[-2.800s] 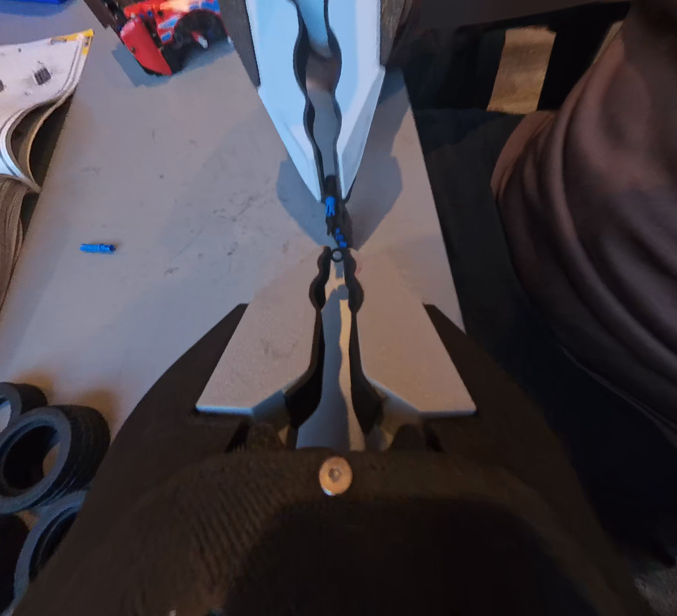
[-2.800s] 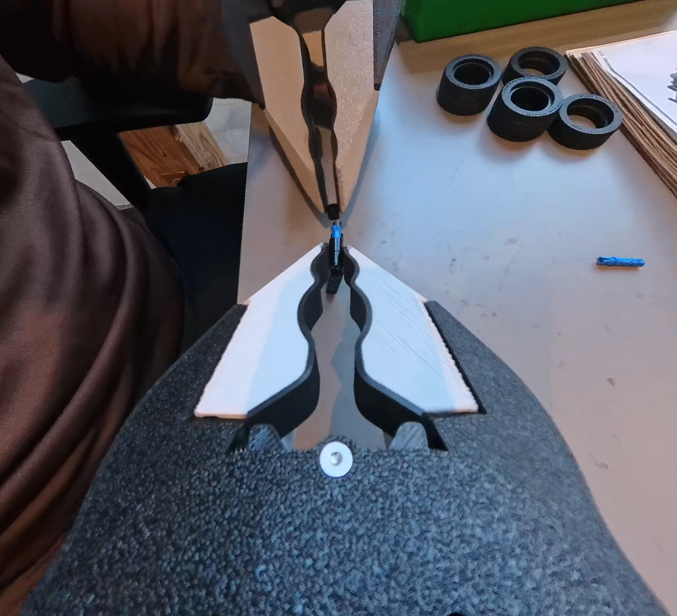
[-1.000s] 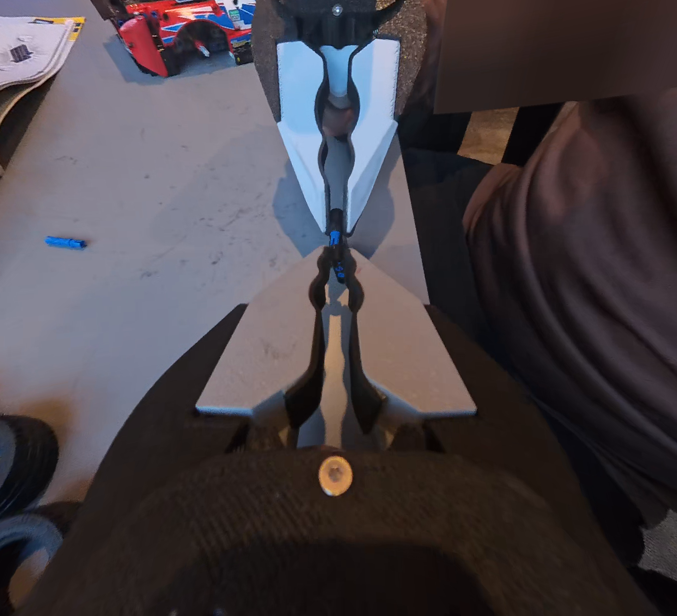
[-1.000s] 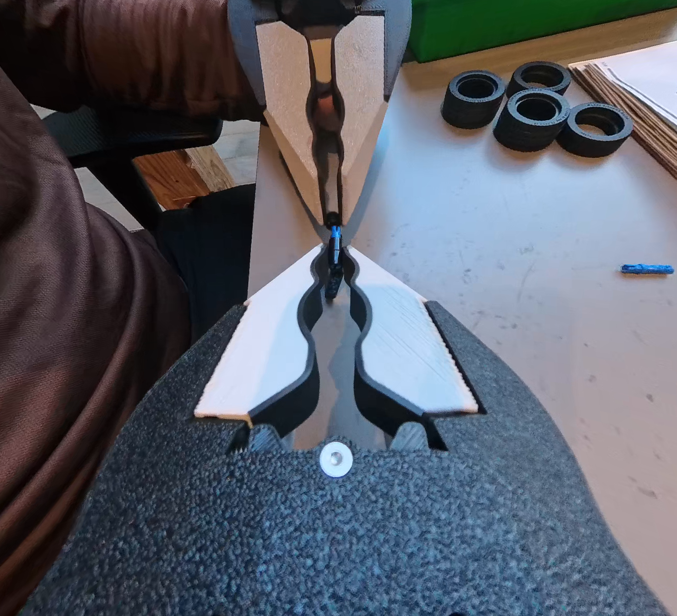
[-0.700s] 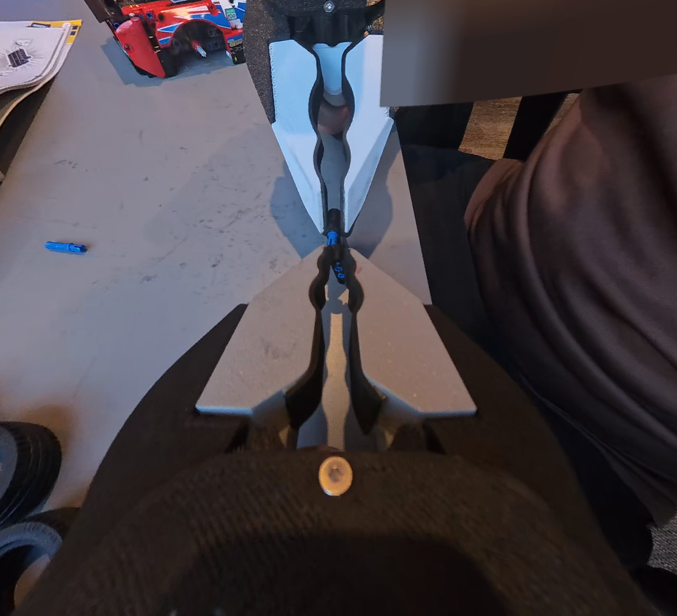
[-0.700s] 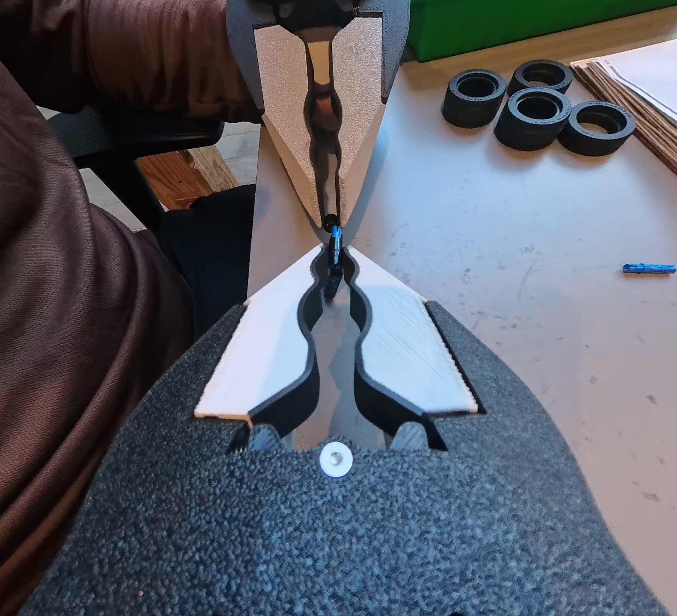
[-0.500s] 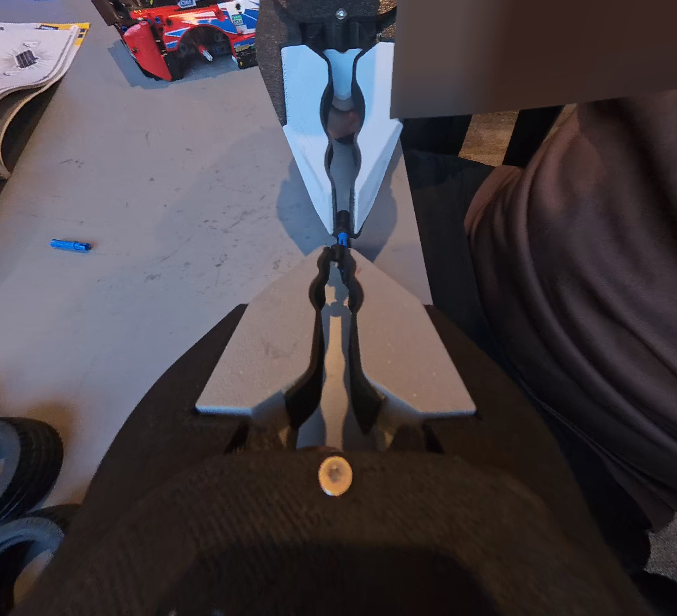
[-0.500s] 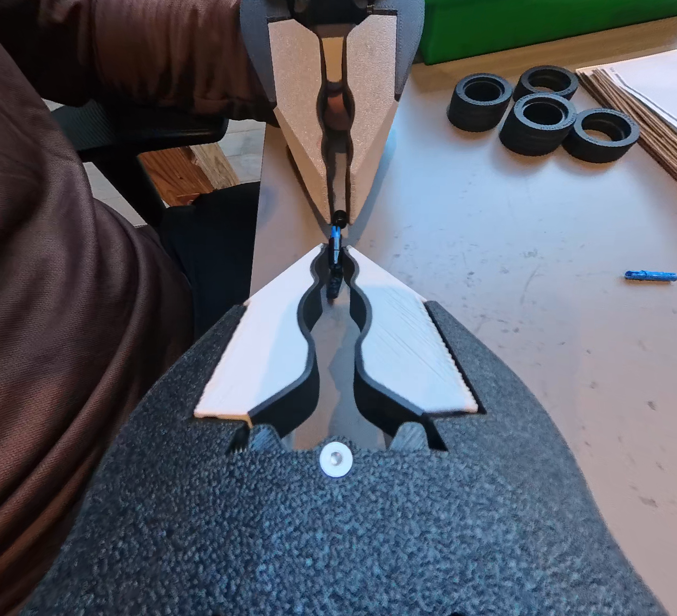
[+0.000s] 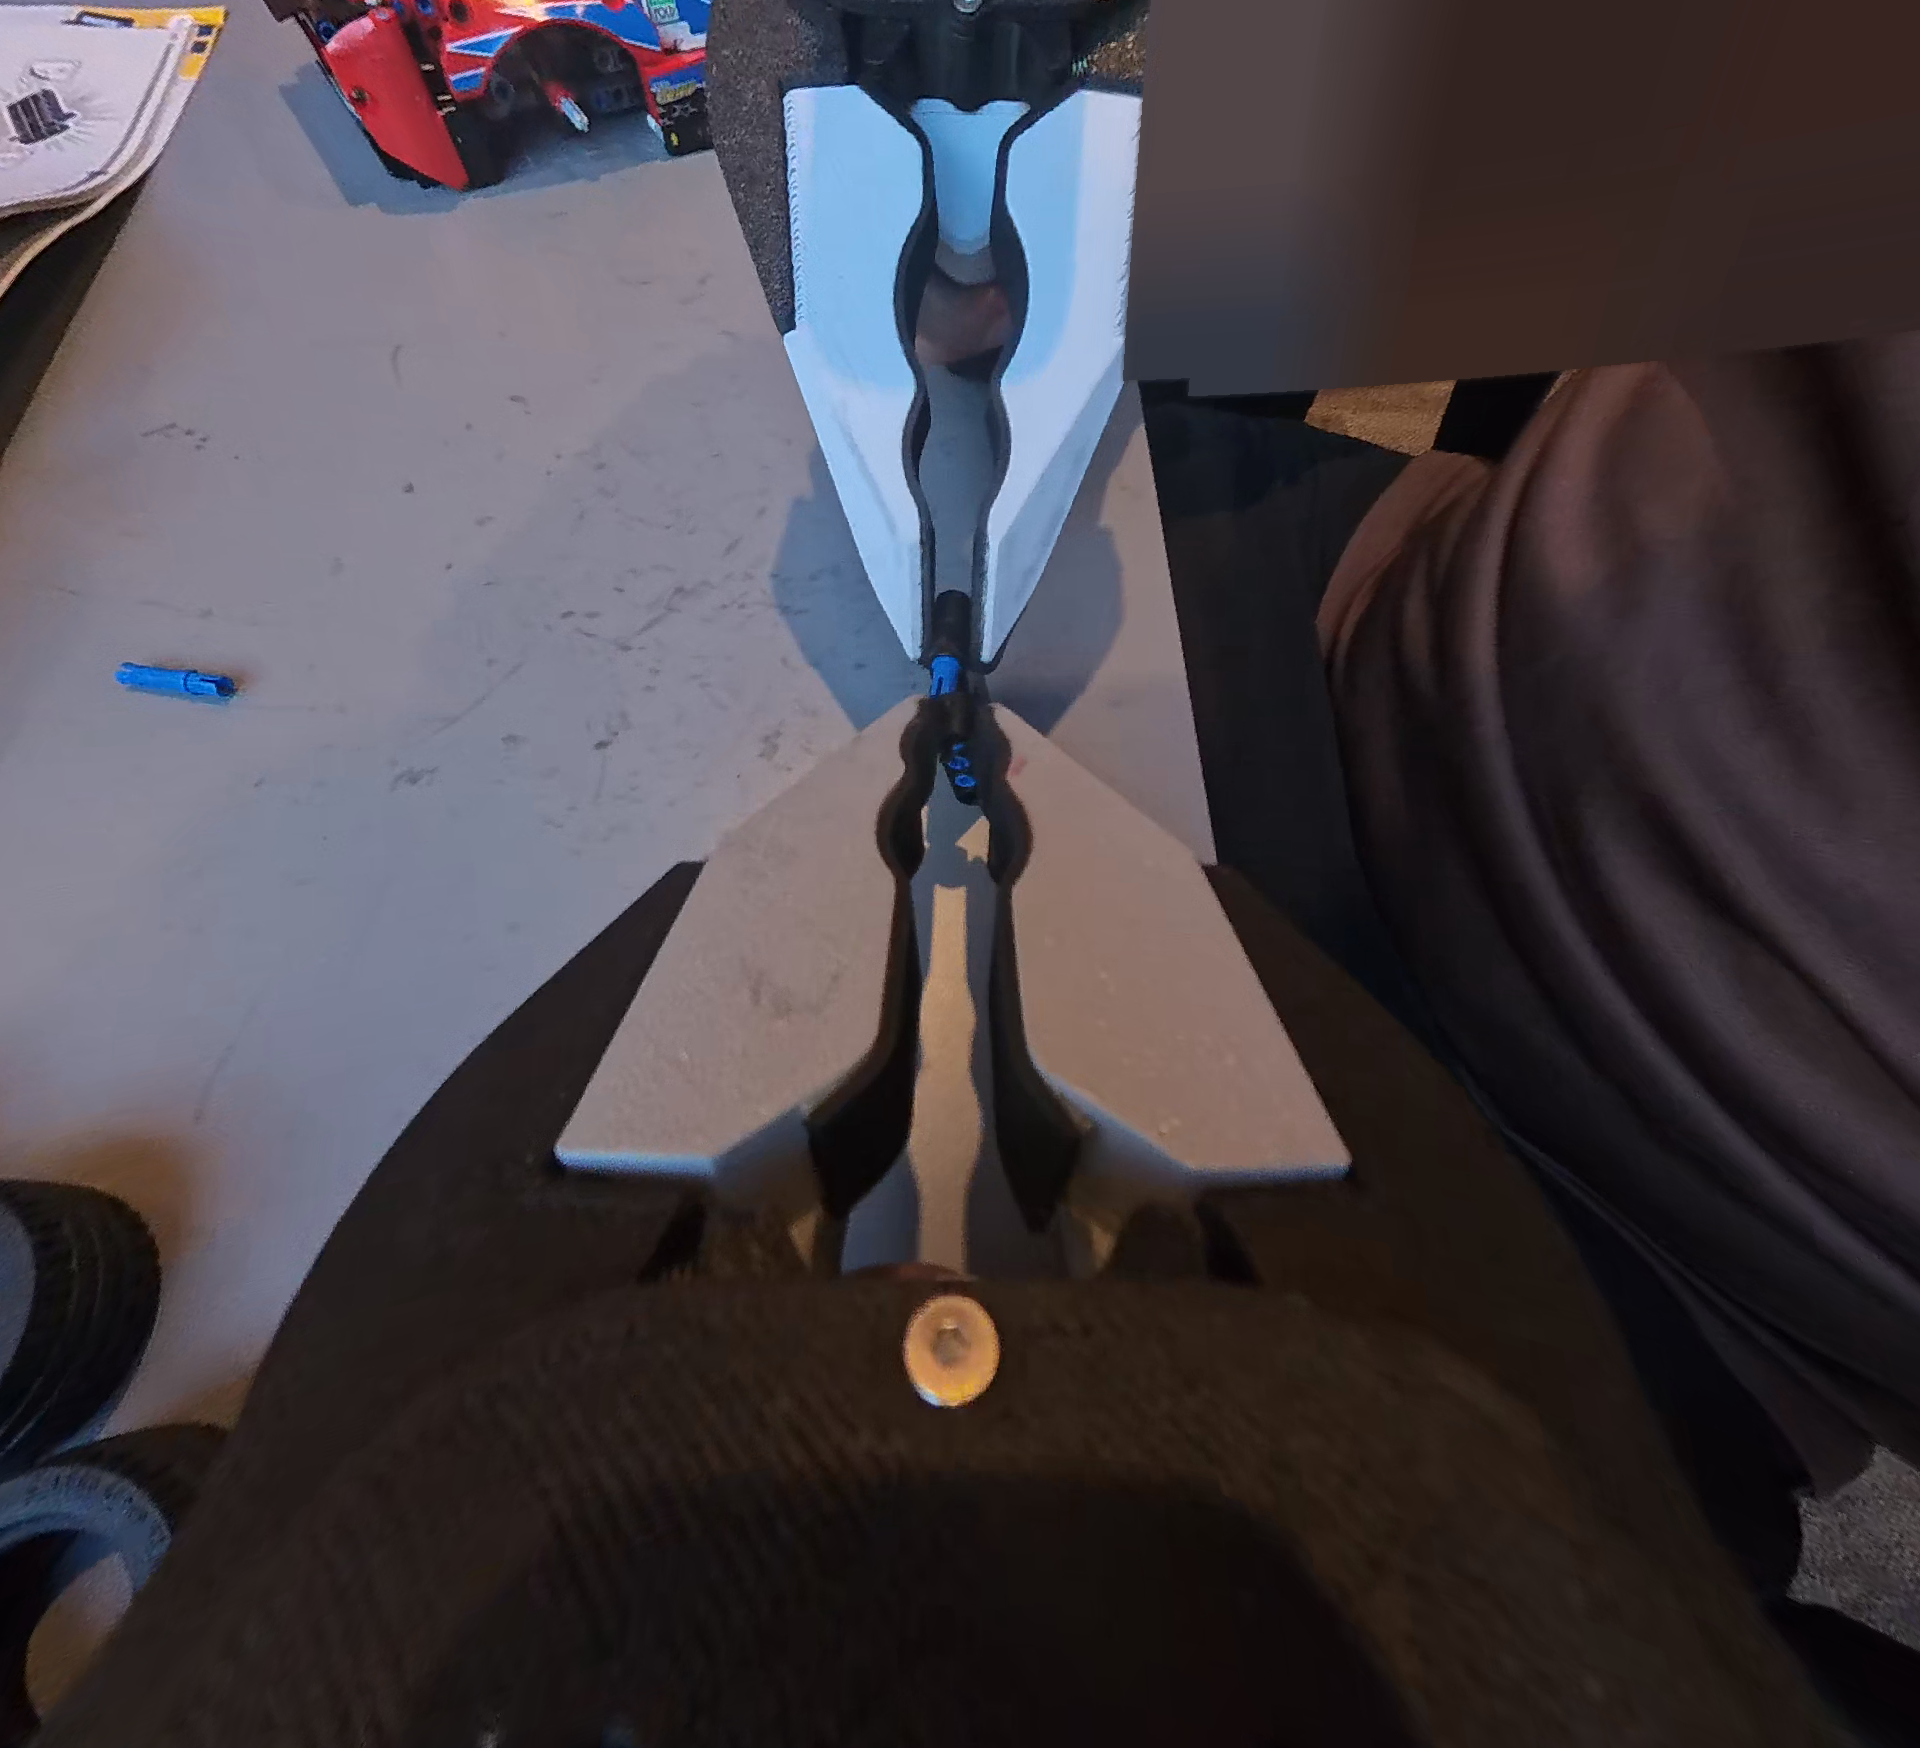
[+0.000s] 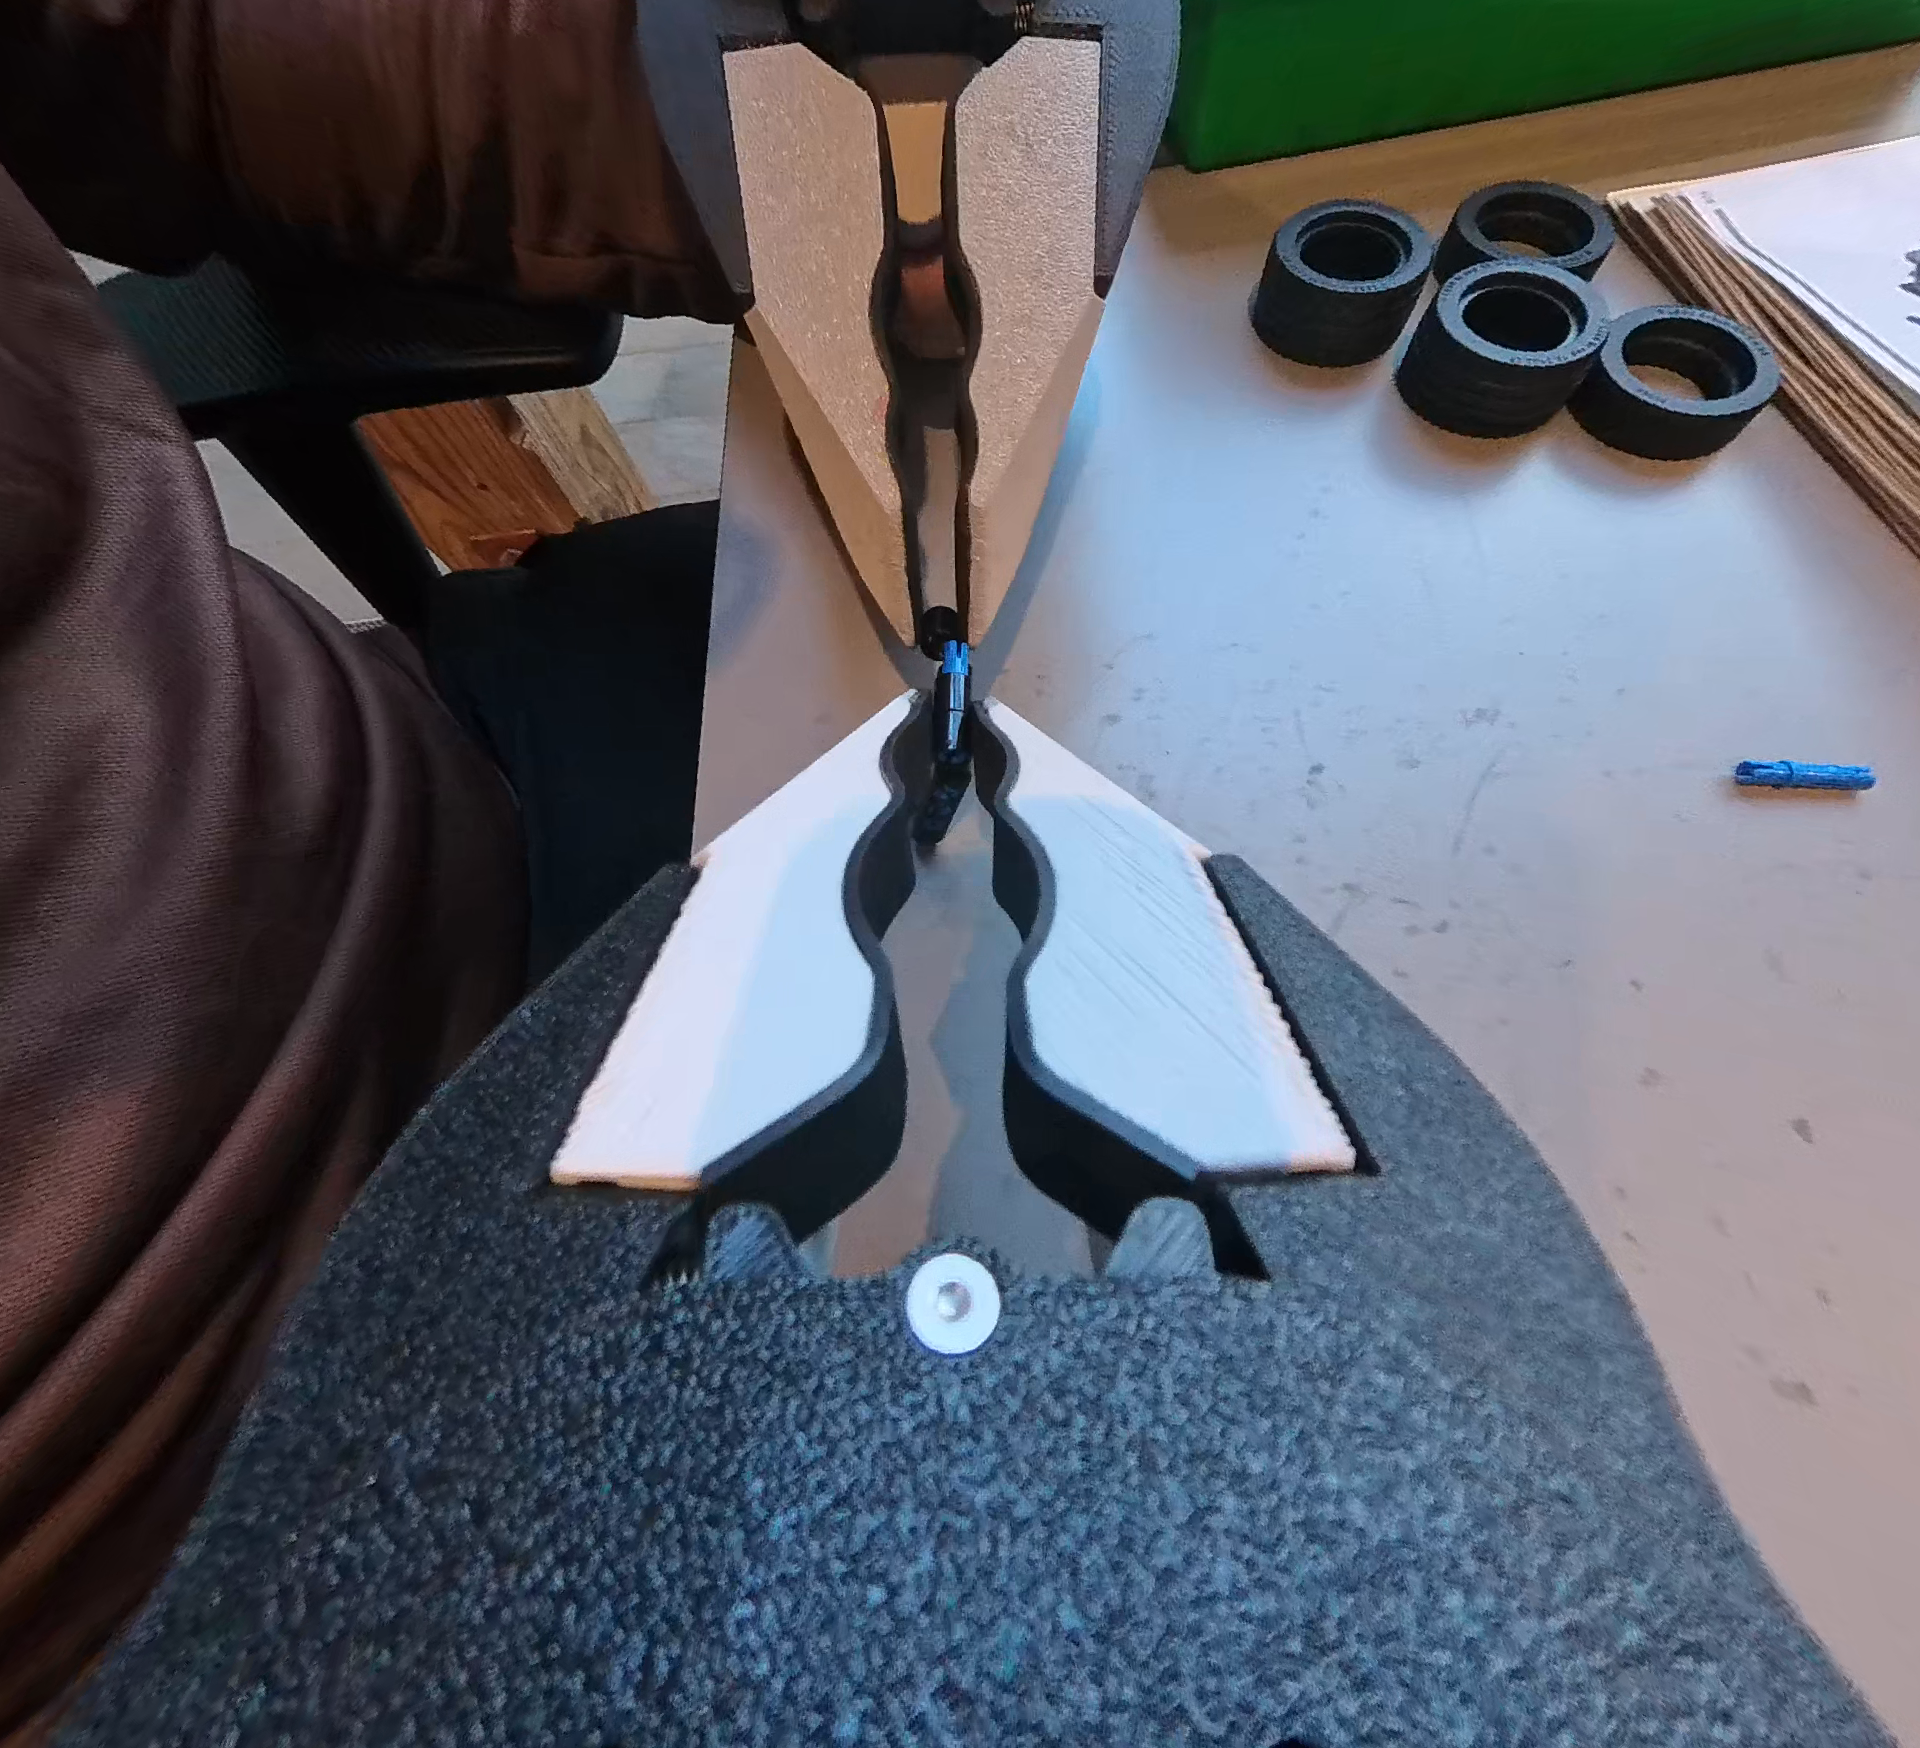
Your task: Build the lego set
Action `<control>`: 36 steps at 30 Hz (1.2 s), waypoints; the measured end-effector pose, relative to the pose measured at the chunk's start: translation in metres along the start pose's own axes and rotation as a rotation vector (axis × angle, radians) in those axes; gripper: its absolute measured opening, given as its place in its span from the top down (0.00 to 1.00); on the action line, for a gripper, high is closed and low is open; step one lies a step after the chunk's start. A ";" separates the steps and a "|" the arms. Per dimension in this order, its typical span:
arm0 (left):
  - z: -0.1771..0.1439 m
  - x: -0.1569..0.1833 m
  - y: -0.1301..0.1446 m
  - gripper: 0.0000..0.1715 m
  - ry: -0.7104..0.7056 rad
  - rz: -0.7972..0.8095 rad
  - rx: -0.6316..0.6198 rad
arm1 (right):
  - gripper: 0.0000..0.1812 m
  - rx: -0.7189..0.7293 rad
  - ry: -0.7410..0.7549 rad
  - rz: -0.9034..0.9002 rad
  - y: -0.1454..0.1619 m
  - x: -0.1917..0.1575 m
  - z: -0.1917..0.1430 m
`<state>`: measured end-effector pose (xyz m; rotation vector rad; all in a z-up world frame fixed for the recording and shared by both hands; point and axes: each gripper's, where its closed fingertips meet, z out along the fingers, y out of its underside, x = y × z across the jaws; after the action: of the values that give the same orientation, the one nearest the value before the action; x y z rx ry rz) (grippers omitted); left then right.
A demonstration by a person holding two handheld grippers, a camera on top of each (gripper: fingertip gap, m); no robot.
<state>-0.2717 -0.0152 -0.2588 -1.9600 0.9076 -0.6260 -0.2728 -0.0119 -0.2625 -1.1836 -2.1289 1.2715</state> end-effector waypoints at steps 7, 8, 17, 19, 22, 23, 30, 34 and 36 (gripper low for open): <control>0.000 0.002 0.000 0.97 -0.065 0.000 -0.121 | 0.96 -0.038 0.053 -0.099 0.000 -0.001 -0.001; 0.000 0.002 0.000 0.97 -0.079 0.006 -0.148 | 0.96 -0.038 0.055 -0.105 0.000 -0.001 -0.001; 0.000 -0.001 -0.001 0.97 -0.130 0.025 -0.171 | 0.96 -0.034 0.039 -0.105 0.001 -0.004 -0.003; 0.000 0.000 -0.002 0.97 -0.123 0.033 -0.171 | 0.96 -0.035 0.045 -0.117 0.001 -0.005 -0.002; -0.001 0.002 -0.003 0.97 -0.116 0.035 -0.164 | 0.96 -0.040 0.055 -0.120 0.001 -0.004 -0.002; 0.000 0.003 -0.002 0.97 -0.112 0.036 -0.163 | 0.96 -0.037 0.052 -0.115 0.001 -0.004 -0.003; 0.002 0.002 0.000 0.97 -0.112 0.041 -0.168 | 0.96 -0.028 0.043 -0.091 0.001 -0.003 -0.003; 0.002 0.002 0.000 0.97 -0.112 0.041 -0.164 | 0.96 -0.039 0.050 -0.106 0.001 -0.003 -0.002; 0.002 0.001 0.000 0.97 -0.119 0.048 -0.169 | 0.96 -0.040 0.052 -0.099 0.000 -0.003 -0.002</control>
<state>-0.2701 -0.0150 -0.2597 -2.0945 0.9568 -0.4114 -0.2699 -0.0131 -0.2618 -1.1003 -2.1563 1.1487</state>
